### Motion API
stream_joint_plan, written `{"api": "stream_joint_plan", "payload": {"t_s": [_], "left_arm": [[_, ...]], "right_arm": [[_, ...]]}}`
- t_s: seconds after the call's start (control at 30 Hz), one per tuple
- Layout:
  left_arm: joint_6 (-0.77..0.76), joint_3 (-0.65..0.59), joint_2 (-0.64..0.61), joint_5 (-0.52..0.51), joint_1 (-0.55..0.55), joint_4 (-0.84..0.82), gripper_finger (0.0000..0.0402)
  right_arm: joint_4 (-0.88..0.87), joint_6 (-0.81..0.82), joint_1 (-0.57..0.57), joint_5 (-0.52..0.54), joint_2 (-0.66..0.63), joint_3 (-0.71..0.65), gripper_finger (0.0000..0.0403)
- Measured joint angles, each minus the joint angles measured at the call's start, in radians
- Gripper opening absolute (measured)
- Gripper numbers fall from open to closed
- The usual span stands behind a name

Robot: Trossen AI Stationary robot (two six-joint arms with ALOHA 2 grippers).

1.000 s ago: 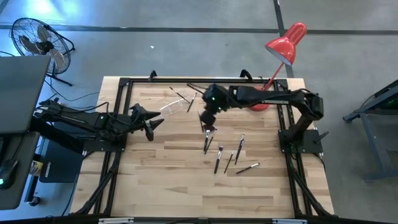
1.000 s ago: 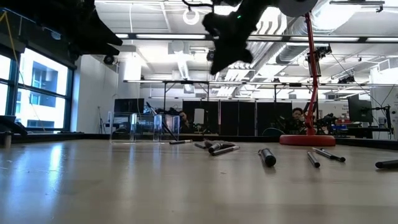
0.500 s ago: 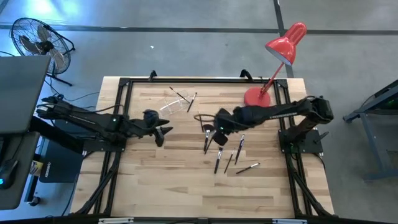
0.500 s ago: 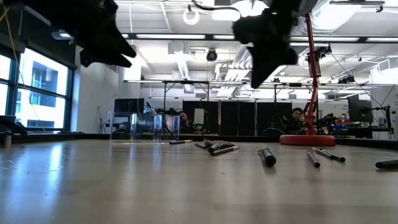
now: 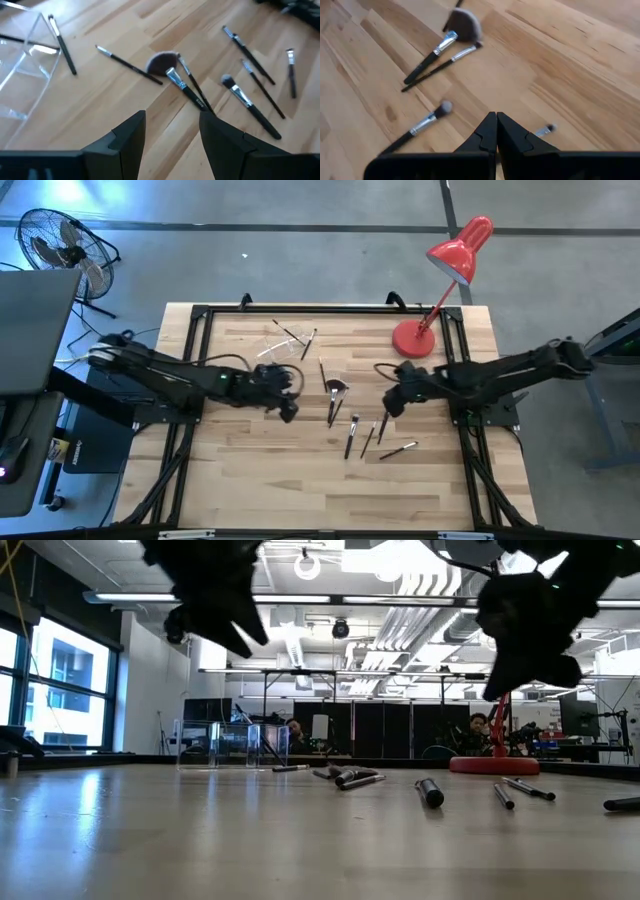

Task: Put items in baskets/containers
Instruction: Put the highlighter brush into the transparent organizer

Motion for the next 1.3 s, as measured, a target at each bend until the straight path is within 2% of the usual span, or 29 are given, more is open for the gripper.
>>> {"api": "stream_joint_plan", "payload": {"t_s": [0.17,0.27,0.43,0.53,0.63,0.73,0.83,1.07,1.3], "left_arm": [[-0.096,0.209,0.193,0.003,0.006,-0.082,0.0183],[-0.16,0.342,0.311,0.04,0.03,-0.142,0.0183],[-0.242,0.542,0.485,0.17,0.104,-0.257,0.0183],[-0.247,0.622,0.563,0.261,0.144,-0.294,0.0183],[-0.248,0.697,0.644,0.356,0.184,-0.271,0.0183],[-0.246,0.742,0.7,0.43,0.218,-0.318,0.0183],[-0.244,0.772,0.735,0.45,0.243,-0.336,0.0183],[-0.239,0.779,0.766,0.436,0.262,-0.39,0.0183],[-0.213,0.778,0.804,0.402,0.262,-0.354,0.0183]], "right_arm": [[0.0,-0.049,-0.023,-0.032,-0.135,-0.076,0.0001],[-0.001,-0.083,-0.037,-0.051,-0.191,-0.091,0.0002],[-0.008,-0.14,-0.048,-0.05,-0.24,-0.092,0.0001],[-0.005,-0.172,-0.047,-0.05,-0.242,-0.092,0.0002],[-0.014,-0.191,-0.047,-0.058,-0.237,-0.092,0.0004],[-0.02,-0.195,-0.047,-0.064,-0.233,-0.092,0.0002],[-0.017,-0.196,-0.047,-0.064,-0.234,-0.092,0.0001],[-0.016,-0.233,-0.047,-0.087,-0.233,-0.092,0.0002],[-0.016,-0.248,-0.047,-0.084,-0.232,-0.092,0.0006]]}}
